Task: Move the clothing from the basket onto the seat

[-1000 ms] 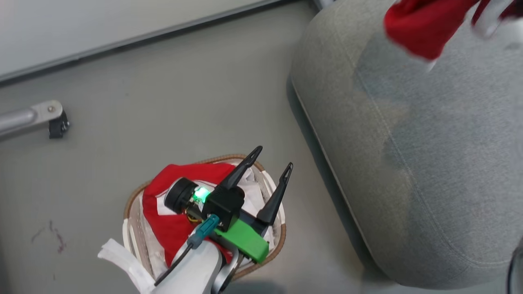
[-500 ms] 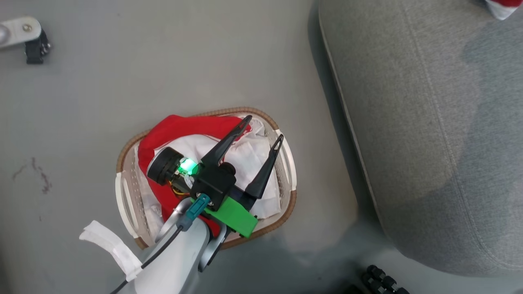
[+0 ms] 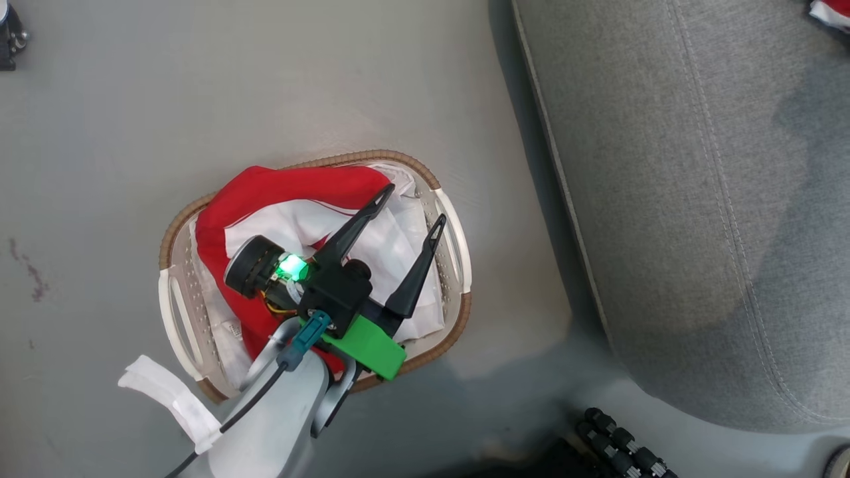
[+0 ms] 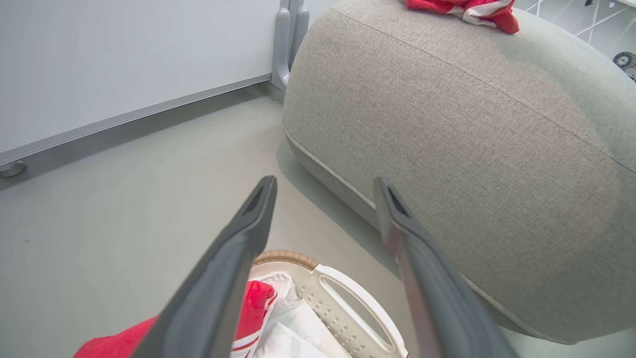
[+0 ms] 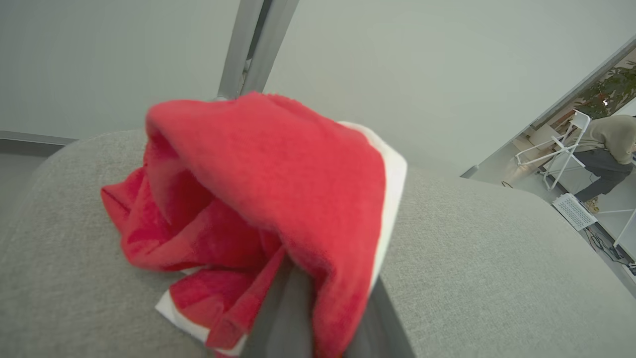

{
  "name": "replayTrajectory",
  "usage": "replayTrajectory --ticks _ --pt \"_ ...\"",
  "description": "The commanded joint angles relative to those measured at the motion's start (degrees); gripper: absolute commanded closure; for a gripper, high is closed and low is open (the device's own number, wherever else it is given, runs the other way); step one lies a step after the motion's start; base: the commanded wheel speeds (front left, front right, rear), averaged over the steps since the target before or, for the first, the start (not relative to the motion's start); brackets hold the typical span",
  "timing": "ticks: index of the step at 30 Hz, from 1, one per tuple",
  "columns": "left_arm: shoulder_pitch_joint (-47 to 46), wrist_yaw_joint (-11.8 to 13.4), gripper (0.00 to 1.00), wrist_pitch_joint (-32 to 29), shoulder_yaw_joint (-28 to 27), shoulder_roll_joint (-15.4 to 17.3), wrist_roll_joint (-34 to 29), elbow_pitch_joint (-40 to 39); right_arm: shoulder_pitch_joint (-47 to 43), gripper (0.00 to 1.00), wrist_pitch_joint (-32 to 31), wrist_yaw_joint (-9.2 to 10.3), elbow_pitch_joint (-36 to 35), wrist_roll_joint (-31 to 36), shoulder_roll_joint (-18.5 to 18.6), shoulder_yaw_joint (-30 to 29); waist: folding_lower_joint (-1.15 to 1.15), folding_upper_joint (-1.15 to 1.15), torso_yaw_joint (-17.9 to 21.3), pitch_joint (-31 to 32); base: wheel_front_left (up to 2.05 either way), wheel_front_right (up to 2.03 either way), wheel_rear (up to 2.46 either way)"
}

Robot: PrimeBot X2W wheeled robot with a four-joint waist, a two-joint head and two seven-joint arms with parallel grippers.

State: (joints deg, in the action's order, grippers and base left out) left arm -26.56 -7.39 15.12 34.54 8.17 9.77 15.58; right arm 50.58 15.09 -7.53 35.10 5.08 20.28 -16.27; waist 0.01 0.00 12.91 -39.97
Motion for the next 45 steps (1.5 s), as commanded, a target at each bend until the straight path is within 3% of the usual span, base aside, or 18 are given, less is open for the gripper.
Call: replayTrajectory --ticks 1,17,24,31,35,45 --pt "-0.53 -0.15 0.00 0.05 -0.17 0.65 -0.02 0.30 -1.60 0.00 0.12 0.08 -0.03 -0.64 -0.39 -0.17 -0.01 0.00 0.42 0.51 0.00 0.00 0.00" --pt "3.16 -0.15 0.00 0.05 -1.79 -0.80 1.68 0.32 -16.76 0.00 0.13 0.08 -5.59 -1.52 -3.72 0.81 -0.01 0.00 0.77 10.41 0.00 0.00 0.00" --pt "5.28 -0.15 0.00 0.05 -3.31 -2.46 2.82 0.10 -17.06 0.00 0.12 0.08 -8.32 -0.59 -1.97 2.09 -0.01 0.00 -1.18 16.79 0.00 0.00 0.00" --pt "8.55 -0.13 0.00 0.05 -8.47 -4.03 3.70 -0.61 -16.18 0.00 0.12 0.08 -8.46 -2.16 -1.03 5.55 -0.01 0.00 -4.71 23.48 0.00 0.00 0.00" --pt "11.73 -0.08 0.00 0.05 -13.49 -4.70 4.03 -1.14 -15.78 0.00 0.12 0.08 -7.71 -3.33 -3.30 7.62 -0.01 0.00 -6.02 26.50 0.00 0.00 0.00" --pt "19.43 0.42 0.00 0.05 -25.37 -5.16 3.36 -1.21 -20.95 0.00 0.12 0.08 -9.04 -6.21 -12.90 11.69 -0.01 0.00 -9.28 32.23 0.00 0.00 0.00"
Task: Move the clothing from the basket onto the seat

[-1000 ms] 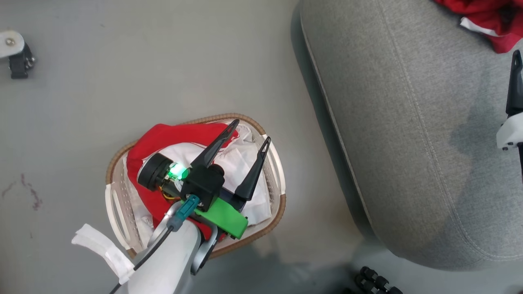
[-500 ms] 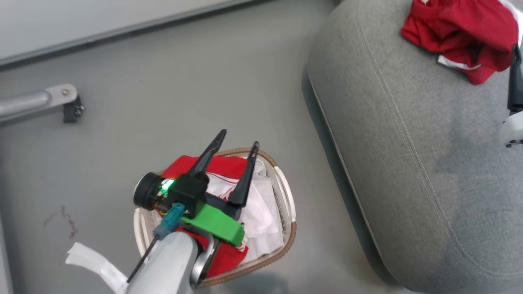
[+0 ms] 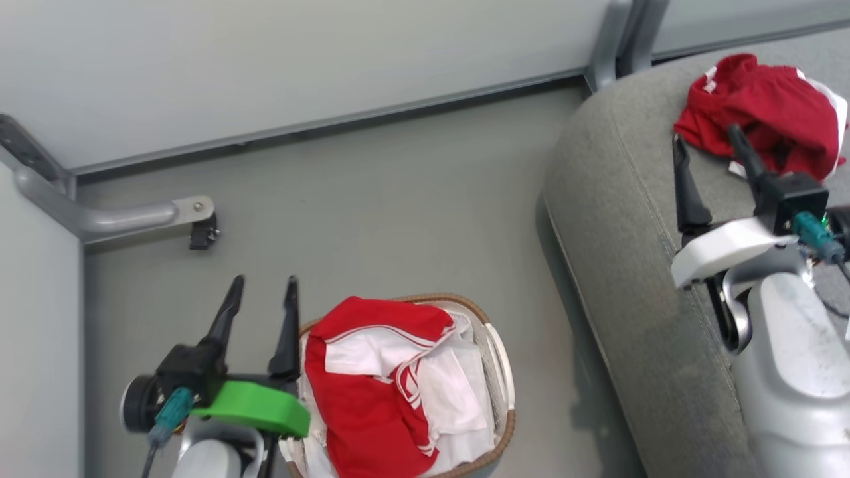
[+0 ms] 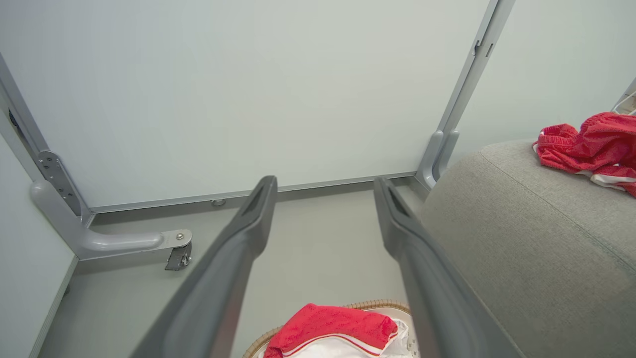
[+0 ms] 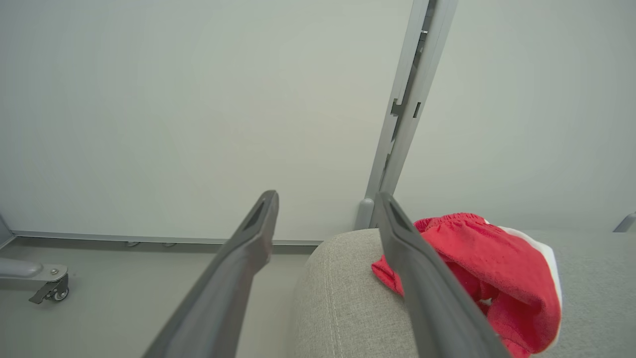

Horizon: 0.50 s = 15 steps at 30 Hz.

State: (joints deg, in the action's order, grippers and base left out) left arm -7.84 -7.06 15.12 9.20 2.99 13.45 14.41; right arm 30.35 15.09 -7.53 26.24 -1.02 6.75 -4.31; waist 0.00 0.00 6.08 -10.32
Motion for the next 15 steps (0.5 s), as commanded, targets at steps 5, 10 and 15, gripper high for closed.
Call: replayTrajectory --ticks 5,10,15 --pt "4.17 0.41 0.00 0.05 -4.36 -0.10 2.16 0.08 -6.07 0.00 0.12 0.08 -2.09 -1.16 -2.78 0.32 0.00 0.00 -4.17 4.46 0.00 0.00 0.00" --pt "7.08 0.44 0.00 0.05 -5.99 -0.09 2.90 0.77 -12.25 0.00 0.12 0.08 -4.34 -2.97 -3.71 1.06 0.00 0.00 -5.64 6.33 0.00 0.00 0.00" --pt "9.47 0.30 0.00 0.05 -5.20 -0.07 3.71 1.49 -18.63 0.00 0.12 0.08 -7.14 -6.94 -3.74 2.07 0.00 0.00 -6.98 8.23 0.00 0.00 0.00"
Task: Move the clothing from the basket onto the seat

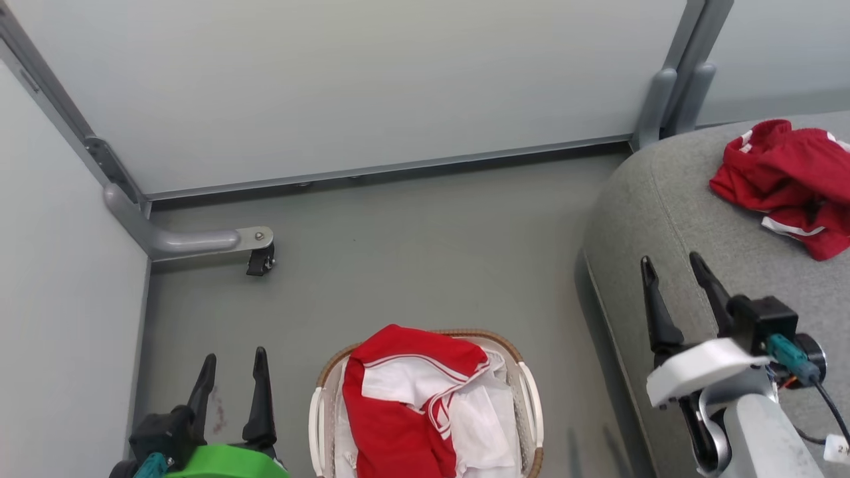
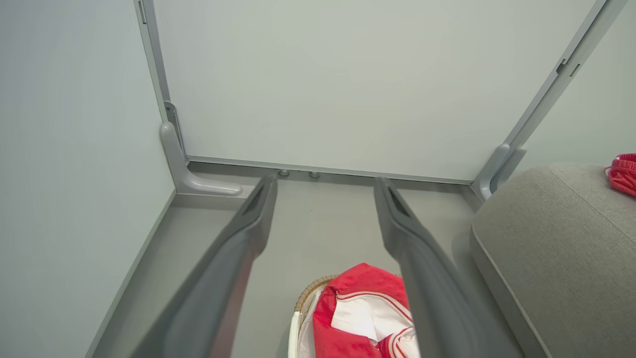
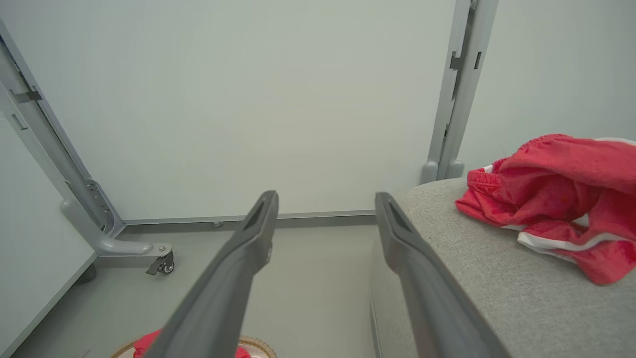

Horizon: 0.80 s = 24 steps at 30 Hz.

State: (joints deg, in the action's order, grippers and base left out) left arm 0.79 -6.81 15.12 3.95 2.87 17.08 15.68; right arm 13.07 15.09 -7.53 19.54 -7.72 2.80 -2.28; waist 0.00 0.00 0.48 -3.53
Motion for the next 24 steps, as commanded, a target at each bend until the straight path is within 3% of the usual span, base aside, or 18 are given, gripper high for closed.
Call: replayTrajectory --ticks 1,8,24 --pt "1.10 0.01 0.00 0.06 0.29 0.05 0.39 0.36 -2.50 0.00 0.12 0.08 -1.12 -0.59 0.22 0.07 0.00 0.00 -1.63 1.70 0.00 0.00 0.00" --pt "1.48 -0.14 0.00 0.05 0.79 0.05 0.38 0.56 -7.21 0.00 0.12 0.08 -2.97 -1.78 0.22 1.57 0.00 0.00 -2.05 2.22 0.00 0.00 0.00" --pt "0.58 -0.34 0.00 0.05 0.84 0.05 -0.49 0.95 -7.29 0.00 0.12 0.08 -1.90 -1.95 0.21 2.39 0.00 0.00 -1.82 2.02 0.00 0.00 0.00"
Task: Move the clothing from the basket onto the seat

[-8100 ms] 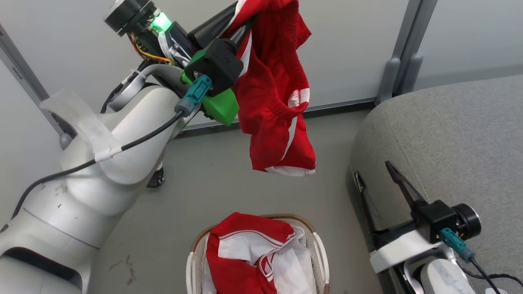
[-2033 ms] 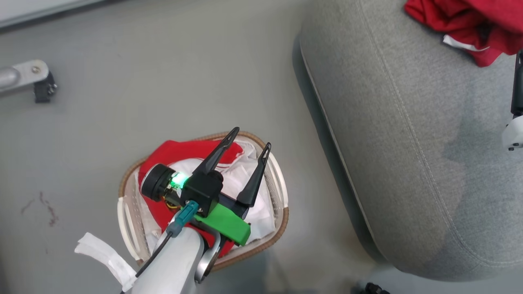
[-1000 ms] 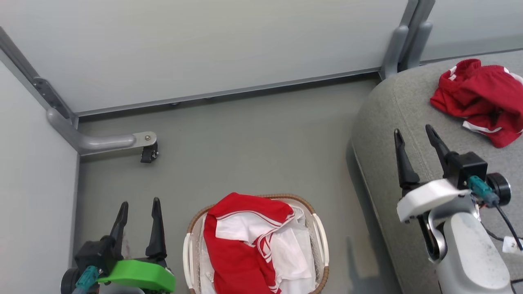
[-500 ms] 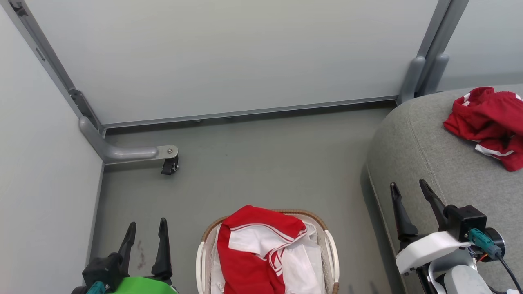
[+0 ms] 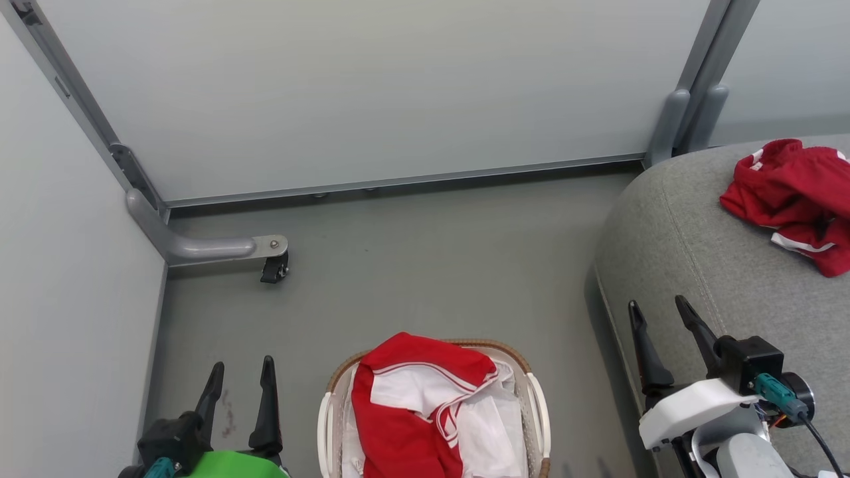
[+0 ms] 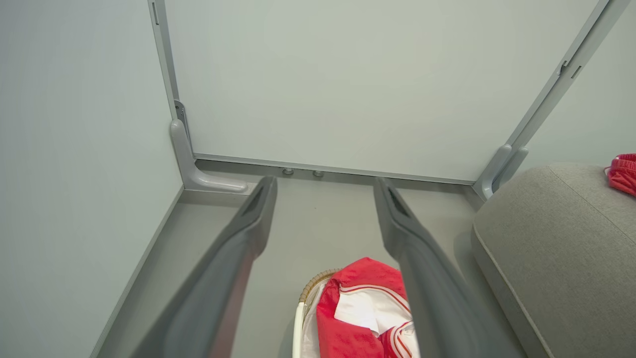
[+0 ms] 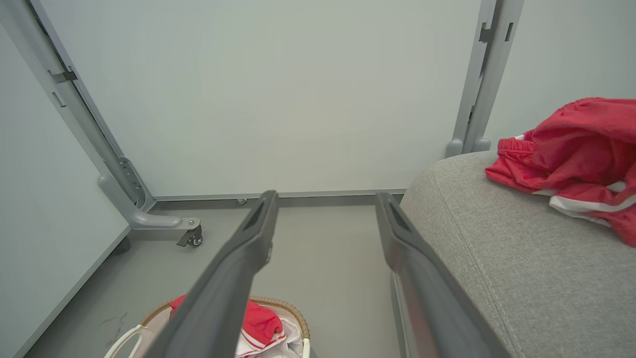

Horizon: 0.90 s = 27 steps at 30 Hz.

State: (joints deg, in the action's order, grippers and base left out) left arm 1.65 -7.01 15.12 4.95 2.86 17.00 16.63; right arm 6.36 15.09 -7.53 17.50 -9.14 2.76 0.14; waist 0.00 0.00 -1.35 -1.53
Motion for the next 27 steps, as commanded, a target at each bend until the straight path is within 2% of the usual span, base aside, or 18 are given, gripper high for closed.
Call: replayTrajectory --ticks 1,18,27 --pt "-0.27 -0.12 0.00 0.05 -0.16 0.06 -0.42 0.01 -0.59 0.00 0.12 0.08 0.13 -0.56 0.24 0.03 0.00 0.00 0.02 0.03 0.00 0.00 0.00" --pt "-1.16 -0.21 0.00 0.05 0.51 0.06 -0.55 -0.05 0.39 0.00 0.12 0.08 -0.32 -0.34 0.24 0.22 0.00 0.00 0.33 -1.34 0.00 0.00 0.00" --pt "-6.74 -0.37 0.00 0.05 4.27 0.07 -2.09 3.09 3.66 0.00 0.12 0.08 -1.41 0.56 0.23 0.07 0.00 0.00 1.47 -6.68 0.00 0.00 0.00"
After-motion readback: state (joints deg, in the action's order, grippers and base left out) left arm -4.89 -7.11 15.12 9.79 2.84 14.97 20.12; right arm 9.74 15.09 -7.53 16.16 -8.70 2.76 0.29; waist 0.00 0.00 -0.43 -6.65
